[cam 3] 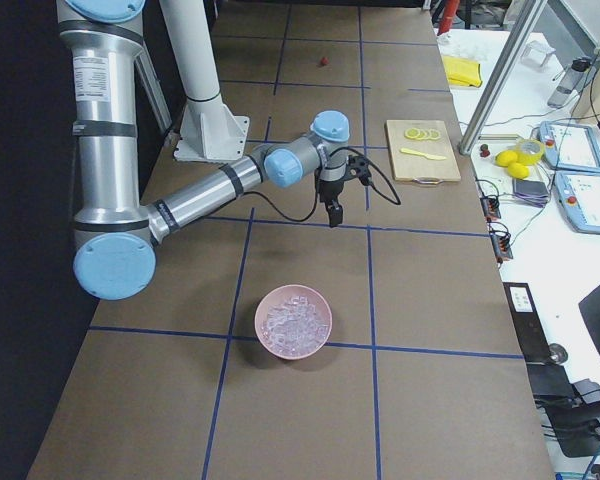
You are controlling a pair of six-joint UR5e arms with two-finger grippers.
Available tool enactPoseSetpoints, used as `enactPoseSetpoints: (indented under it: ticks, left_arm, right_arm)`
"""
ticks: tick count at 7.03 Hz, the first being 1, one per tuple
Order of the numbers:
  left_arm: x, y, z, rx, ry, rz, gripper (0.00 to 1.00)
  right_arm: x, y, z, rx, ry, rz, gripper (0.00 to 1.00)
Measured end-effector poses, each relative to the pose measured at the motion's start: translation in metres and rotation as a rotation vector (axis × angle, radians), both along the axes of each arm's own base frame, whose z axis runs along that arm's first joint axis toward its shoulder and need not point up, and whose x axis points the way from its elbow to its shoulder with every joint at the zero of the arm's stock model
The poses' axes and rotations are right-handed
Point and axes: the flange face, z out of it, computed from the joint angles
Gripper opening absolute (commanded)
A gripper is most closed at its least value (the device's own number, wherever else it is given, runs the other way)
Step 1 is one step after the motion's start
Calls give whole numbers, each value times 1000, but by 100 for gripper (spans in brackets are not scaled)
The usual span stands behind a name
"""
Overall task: Put ice and strawberries in cup
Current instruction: 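Move the right gripper back to the pink bowl, then grasp a third ice cube from the pink bowl with the right gripper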
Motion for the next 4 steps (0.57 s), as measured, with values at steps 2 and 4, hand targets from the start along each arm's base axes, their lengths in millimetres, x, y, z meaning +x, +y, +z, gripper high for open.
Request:
enactPoseSetpoints:
  ticks: [2, 4]
  left_arm:
    - [0, 0, 0, 0, 0, 0, 100]
    - [0, 1, 1, -3, 0, 0, 100]
  right_arm:
    - [63, 19, 64, 26, 27, -51, 98]
    - [86, 34, 105, 21, 35, -75, 96]
